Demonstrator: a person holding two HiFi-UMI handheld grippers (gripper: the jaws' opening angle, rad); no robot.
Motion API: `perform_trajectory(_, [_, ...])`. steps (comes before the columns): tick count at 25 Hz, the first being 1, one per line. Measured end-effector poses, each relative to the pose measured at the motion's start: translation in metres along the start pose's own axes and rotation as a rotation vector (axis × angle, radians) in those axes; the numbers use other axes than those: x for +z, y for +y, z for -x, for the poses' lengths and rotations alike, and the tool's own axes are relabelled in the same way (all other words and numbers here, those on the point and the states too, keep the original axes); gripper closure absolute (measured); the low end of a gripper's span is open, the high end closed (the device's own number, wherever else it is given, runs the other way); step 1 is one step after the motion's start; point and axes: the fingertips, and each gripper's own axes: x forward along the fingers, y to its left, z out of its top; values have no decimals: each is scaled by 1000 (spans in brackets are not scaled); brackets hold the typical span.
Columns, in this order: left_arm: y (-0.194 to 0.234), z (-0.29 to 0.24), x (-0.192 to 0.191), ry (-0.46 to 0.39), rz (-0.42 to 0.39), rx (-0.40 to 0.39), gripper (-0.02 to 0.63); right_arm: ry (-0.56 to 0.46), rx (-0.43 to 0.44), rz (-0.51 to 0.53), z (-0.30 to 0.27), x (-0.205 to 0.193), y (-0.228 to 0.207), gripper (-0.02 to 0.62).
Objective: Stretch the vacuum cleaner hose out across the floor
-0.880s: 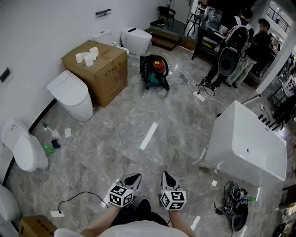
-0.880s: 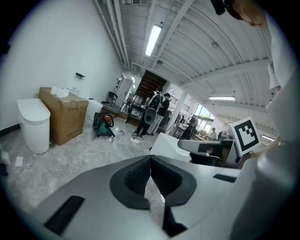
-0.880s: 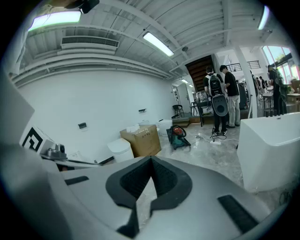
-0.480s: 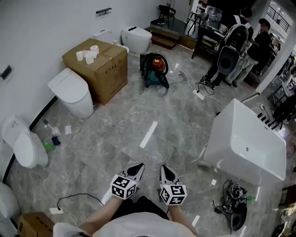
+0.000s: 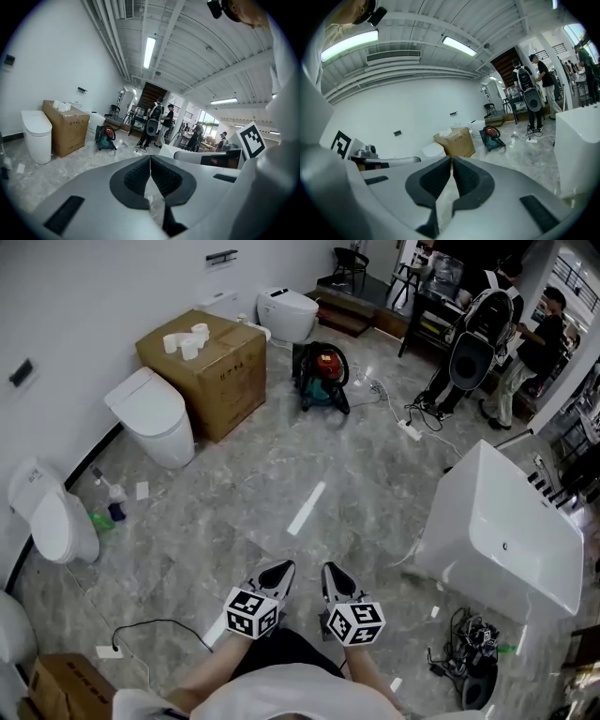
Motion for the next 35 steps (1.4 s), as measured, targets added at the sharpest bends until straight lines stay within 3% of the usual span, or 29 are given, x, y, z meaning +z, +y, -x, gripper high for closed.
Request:
perform_trajectory(4, [4, -8, 0, 5, 0, 18, 597, -12, 37, 46, -4, 2, 3, 578])
perform_trajectory(13, [42, -44, 29, -16, 6, 16, 597, -40, 23, 50, -43, 23, -10, 580])
perform_trajectory(25, [137, -107, 110, -38, -17, -15, 597, -68, 27, 57, -167, 92, -19, 578])
perform_trajectory(35, [205, -156, 149, -33, -19, -86, 597, -76, 24, 47, -263, 118, -23, 580])
